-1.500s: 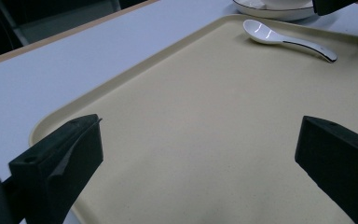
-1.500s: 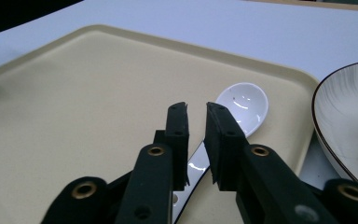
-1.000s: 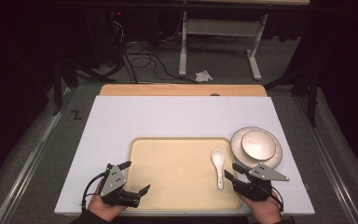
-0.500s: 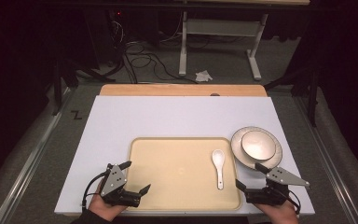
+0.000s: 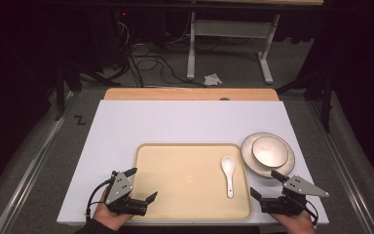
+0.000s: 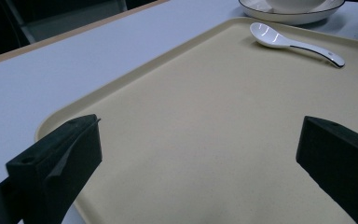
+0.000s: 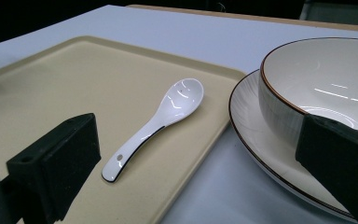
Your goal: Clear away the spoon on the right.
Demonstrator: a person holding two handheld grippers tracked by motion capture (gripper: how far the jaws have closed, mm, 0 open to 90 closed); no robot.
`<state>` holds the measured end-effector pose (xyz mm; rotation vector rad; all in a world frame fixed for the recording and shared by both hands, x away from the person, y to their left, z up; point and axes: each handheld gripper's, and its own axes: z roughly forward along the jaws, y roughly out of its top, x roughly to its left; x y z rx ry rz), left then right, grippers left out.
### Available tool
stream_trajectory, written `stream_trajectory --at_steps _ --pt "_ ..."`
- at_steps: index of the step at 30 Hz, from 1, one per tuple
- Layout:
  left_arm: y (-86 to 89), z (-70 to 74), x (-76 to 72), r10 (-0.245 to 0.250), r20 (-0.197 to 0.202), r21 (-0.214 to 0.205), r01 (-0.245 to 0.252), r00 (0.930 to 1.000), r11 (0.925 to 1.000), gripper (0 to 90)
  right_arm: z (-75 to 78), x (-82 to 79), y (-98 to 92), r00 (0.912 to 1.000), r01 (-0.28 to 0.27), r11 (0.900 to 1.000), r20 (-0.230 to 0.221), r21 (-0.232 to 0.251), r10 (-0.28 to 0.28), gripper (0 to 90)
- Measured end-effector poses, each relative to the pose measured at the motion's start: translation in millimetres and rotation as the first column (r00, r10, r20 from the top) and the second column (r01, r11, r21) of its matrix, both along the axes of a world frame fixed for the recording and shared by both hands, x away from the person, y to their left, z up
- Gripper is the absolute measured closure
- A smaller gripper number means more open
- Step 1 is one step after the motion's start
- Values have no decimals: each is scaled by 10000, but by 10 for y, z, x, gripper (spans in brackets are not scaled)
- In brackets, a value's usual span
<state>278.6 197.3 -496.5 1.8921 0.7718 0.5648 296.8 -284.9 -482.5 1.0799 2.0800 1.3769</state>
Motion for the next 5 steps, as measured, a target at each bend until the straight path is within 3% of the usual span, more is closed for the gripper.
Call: stream_trajectory --at_steps 5 --pt "-1 -1 -2 -43 1 15 43 10000 10000 8 -11 8 3 9999 -66 10000 -121 60 67 2"
